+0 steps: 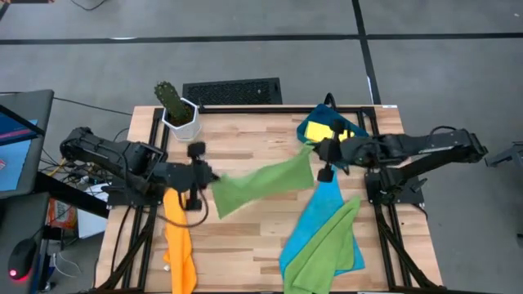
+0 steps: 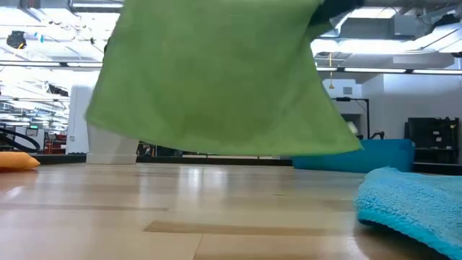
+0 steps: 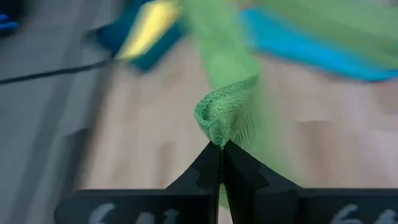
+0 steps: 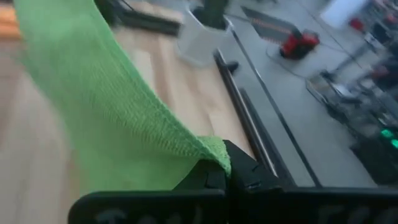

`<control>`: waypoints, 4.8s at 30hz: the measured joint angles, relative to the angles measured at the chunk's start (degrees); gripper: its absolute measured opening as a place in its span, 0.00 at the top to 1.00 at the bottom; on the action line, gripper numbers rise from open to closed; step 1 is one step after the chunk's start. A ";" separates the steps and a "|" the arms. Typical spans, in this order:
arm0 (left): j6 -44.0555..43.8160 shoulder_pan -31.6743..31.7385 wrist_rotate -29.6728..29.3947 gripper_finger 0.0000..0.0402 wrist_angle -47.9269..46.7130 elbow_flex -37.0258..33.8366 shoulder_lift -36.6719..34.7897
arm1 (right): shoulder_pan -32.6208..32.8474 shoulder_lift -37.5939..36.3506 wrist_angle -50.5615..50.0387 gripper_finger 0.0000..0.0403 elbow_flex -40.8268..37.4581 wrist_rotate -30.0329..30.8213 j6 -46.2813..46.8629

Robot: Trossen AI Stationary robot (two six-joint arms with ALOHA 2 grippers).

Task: Fold microfiber towels
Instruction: Fold the left green microfiber cloth

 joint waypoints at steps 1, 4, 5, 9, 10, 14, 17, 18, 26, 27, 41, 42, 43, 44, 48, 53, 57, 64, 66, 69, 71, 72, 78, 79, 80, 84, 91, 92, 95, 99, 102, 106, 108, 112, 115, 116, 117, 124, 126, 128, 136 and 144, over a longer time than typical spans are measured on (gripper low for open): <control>-0.46 0.66 -3.54 1.00 -1.14 -0.39 -0.04 | -0.80 0.17 -0.38 0.98 0.00 -0.08 0.00; -0.80 3.44 -10.32 1.00 -5.04 -2.20 -0.04 | -4.59 1.74 -0.88 0.98 0.00 -0.48 -0.22; -0.81 4.59 -12.48 1.00 -5.84 -2.98 -0.01 | -6.29 2.69 -0.75 0.98 0.00 -0.30 -0.43; 3.29 10.20 -23.78 1.00 -5.92 -6.86 0.02 | -13.65 6.41 4.56 0.98 -0.03 2.89 -3.43; 4.49 11.70 -26.67 1.00 -5.37 -7.73 0.01 | -15.22 7.36 7.01 0.98 0.00 4.05 -4.46; 6.56 16.65 -31.40 1.00 -4.22 -9.59 0.03 | -19.86 10.04 14.23 0.98 0.00 5.32 -7.51; 4.75 17.44 -29.45 1.00 -3.98 -9.59 0.00 | -20.46 10.93 14.28 0.98 0.00 5.38 -7.16; 3.27 17.03 -28.05 1.00 -4.19 -9.59 -0.08 | -19.96 11.02 13.24 0.98 0.00 5.36 -6.35; -12.15 6.19 -16.95 1.00 -5.00 -17.83 -0.39 | -8.74 10.95 5.11 0.98 -8.33 -0.26 9.12; -14.66 4.35 -15.30 1.00 -3.81 -20.56 -0.38 | -6.51 10.95 5.40 0.98 -10.32 -1.30 11.76; -35.50 -15.67 -6.79 1.00 32.70 -43.06 0.07 | 19.52 11.29 9.20 0.97 -19.63 -0.96 36.82; -35.71 -15.79 -7.93 1.00 32.84 -43.07 0.07 | 19.35 11.30 9.27 0.97 -19.63 -0.44 36.60; -36.06 -15.61 -8.99 1.00 32.81 -43.07 0.07 | 18.79 11.32 9.19 0.97 -19.63 0.21 36.48; -36.44 -15.38 -9.92 1.00 32.80 -43.07 0.07 | 17.82 11.62 9.17 0.97 -19.63 0.38 36.30; -37.97 -14.11 -10.28 1.00 32.39 -43.07 0.07 | 13.35 13.11 8.76 0.96 -19.65 -0.17 34.65; -41.33 -12.61 -9.79 1.00 29.66 -43.07 0.07 | 6.60 15.41 9.03 0.95 -19.62 -5.37 29.53; -42.83 -11.80 -9.85 1.00 29.61 -43.07 0.07 | 2.75 17.99 9.17 0.95 -19.63 -7.52 27.10; -43.03 -10.56 -9.98 1.00 30.83 -43.95 0.07 | -1.24 21.22 9.30 0.92 -19.57 -8.25 22.78; -43.03 -10.30 -9.76 1.00 32.01 -44.80 0.07 | -2.10 21.64 9.30 0.91 -19.54 -9.63 21.89; -43.05 -10.32 -9.46 1.00 35.11 -47.03 0.10 | -3.17 22.37 9.32 0.90 -19.57 -10.50 21.14; -43.18 -10.27 -9.65 1.00 36.07 -48.40 0.10 | -3.97 22.32 8.94 0.87 -19.64 -10.58 21.00; -43.67 -10.27 -10.24 1.00 36.33 -48.92 0.10 | -4.43 22.32 8.98 0.86 -19.63 -10.65 20.97; -44.52 -9.13 -13.56 0.95 37.96 -51.31 0.10 | -6.80 22.30 8.76 0.78 -19.63 -10.84 19.91; -44.51 -8.78 -14.14 0.94 37.97 -51.55 0.10 | -7.15 22.30 8.82 0.77 -19.63 -10.92 19.89; -44.37 -8.44 -14.57 0.93 37.87 -51.70 0.10 | -7.51 22.30 8.83 0.75 -19.63 -10.99 19.89; -42.37 -6.83 -15.86 0.87 38.21 -51.75 0.10 | -9.07 22.30 8.85 0.71 -19.63 -11.75 19.54; -37.92 -4.22 -15.54 0.80 41.33 -51.75 0.10 | -11.96 22.30 7.37 0.63 -19.63 -12.07 19.39; -37.44 -3.93 -15.54 0.79 41.60 -51.75 0.10 | -12.27 22.30 7.14 0.62 -19.63 -12.07 19.41; -36.93 -3.05 -15.50 0.77 41.88 -51.75 0.10 | -12.30 22.27 7.65 0.58 -19.63 -13.95 19.47; -37.02 -2.02 -15.69 0.76 42.10 -51.75 0.10 | -10.81 22.25 11.87 0.56 -19.98 -16.24 20.18; -37.96 -1.64 -15.95 0.76 44.82 -51.75 0.10 | -8.96 22.23 20.22 0.56 -22.32 -16.77 20.63; -36.93 -2.49 -15.83 0.77 49.39 -51.73 0.10 | -5.71 22.23 30.82 0.59 -26.33 -16.99 22.20; -37.57 -3.50 -15.82 0.79 51.36 -51.73 0.12 | -3.94 22.23 35.30 0.61 -28.74 -16.88 23.93; -38.66 -6.18 -16.50 0.85 54.86 -51.68 1.91 | -0.84 22.23 39.42 0.67 -33.31 -15.44 28.76; -40.46 -7.71 -18.05 0.91 56.70 -51.66 6.39 | 0.83 22.23 39.64 0.71 -36.19 -12.95 32.77; -41.48 -7.92 -18.19 0.93 57.08 -51.66 8.38 | 1.21 22.23 39.82 0.72 -37.08 -12.88 34.00; -42.53 -7.96 -18.32 0.95 57.56 -51.66 10.46 | 1.58 22.23 40.11 0.74 -37.87 -12.86 35.06; -49.40 -7.99 -16.04 0.99 62.27 -51.64 24.99 | 3.50 22.08 43.47 0.78 -40.55 -11.10 38.27; -51.22 -8.02 -17.09 0.99 63.64 -51.42 27.23 | 3.51 22.06 43.57 0.79 -40.79 -11.05 38.36; -51.97 -7.98 -17.52 0.99 63.85 -51.31 28.47 | 3.53 22.08 43.79 0.79 -40.87 -10.87 38.12; -48.37 -8.01 -15.00 0.99 62.82 -51.46 26.21 | 7.41 17.68 50.86 0.79 -41.03 -5.60 30.96; -46.35 -8.04 -14.32 0.99 61.94 -51.59 24.84 | 13.46 22.29 61.67 0.79 -41.05 -1.69 19.82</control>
